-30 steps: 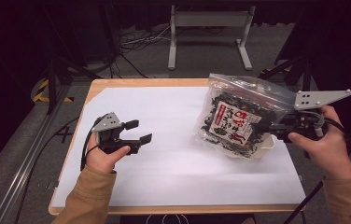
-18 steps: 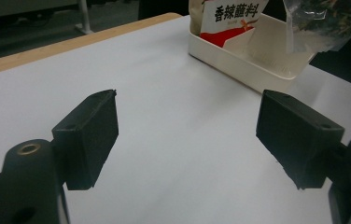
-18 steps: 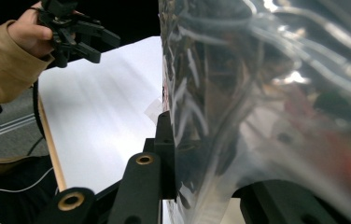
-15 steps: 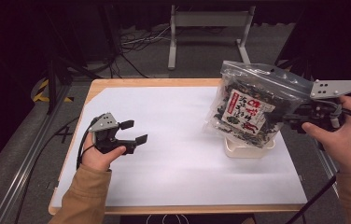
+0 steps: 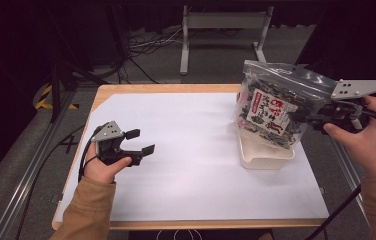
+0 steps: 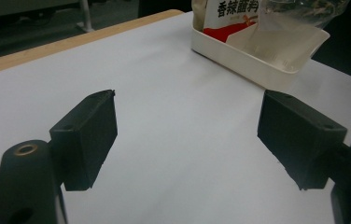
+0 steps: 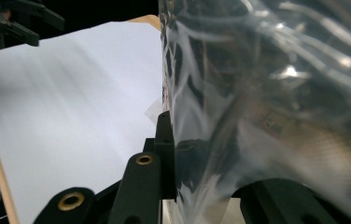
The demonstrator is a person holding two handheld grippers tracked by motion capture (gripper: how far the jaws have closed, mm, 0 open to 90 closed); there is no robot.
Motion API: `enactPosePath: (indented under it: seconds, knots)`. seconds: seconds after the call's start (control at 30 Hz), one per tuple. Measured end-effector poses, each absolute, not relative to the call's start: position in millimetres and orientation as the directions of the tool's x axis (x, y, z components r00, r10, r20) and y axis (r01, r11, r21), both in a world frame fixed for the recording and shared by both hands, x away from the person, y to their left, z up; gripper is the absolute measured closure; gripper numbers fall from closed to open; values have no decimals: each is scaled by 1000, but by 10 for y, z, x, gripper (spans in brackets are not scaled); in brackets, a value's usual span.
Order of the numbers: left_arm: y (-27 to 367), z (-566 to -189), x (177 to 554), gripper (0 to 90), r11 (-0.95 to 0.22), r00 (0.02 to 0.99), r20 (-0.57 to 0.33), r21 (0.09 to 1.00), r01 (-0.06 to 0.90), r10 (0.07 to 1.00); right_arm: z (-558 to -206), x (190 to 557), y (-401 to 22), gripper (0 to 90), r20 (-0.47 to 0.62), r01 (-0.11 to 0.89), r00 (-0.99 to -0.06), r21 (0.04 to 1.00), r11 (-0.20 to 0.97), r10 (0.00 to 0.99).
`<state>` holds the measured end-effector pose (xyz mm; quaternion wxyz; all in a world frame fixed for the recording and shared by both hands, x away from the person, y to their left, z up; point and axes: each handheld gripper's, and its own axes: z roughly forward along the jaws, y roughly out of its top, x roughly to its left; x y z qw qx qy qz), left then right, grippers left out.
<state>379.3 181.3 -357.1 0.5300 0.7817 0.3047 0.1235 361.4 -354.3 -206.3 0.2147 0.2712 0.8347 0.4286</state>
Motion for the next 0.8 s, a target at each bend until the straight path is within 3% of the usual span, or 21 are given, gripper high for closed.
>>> enactPosePath:
  seconds: [0.23,0.8]
  knots:
    - [1804,-3582,3796,205,-257,784,-133,901,351,606,-2108,3650,-3564,743,-138,287,-738,822,493,660]
    - [1832,-3595,3800,204,-248,778,-143,899,361,612,-2382,3810,-3528,742,-83,434,-639,782,447,765]
